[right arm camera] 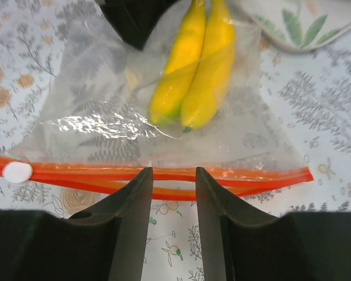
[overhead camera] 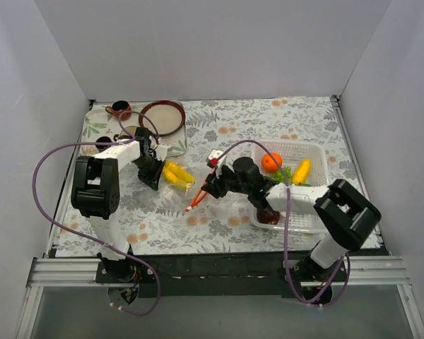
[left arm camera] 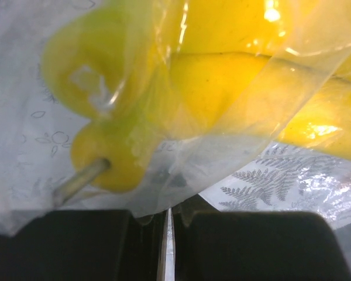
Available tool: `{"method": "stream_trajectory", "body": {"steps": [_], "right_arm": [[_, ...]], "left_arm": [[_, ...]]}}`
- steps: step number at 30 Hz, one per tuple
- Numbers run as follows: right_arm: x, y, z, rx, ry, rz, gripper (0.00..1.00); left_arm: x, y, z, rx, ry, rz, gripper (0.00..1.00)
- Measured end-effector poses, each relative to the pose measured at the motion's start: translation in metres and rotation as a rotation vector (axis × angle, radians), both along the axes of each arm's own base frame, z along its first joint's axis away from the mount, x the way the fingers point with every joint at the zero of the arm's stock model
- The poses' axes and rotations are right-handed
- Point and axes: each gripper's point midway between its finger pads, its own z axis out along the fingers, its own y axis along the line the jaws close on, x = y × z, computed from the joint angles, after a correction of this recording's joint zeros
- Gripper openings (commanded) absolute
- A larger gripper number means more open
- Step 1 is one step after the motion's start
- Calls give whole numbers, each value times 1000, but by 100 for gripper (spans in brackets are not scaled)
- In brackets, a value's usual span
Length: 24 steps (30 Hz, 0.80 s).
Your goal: Open the zip-top bag and remove the fake food
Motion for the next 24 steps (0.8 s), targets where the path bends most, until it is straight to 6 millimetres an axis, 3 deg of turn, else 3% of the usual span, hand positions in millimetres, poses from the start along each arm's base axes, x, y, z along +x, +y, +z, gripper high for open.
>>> {"method": "stream_trajectory", "body": {"steps": [5, 24], "right_arm": [[-2, 2, -36, -85, 83, 19, 40], [-11, -30, -41, -88, 47, -61, 39]], "left_arm": [[0, 0, 0, 1, 0, 0, 0], [0, 0, 0, 2, 0, -1, 0]]}}
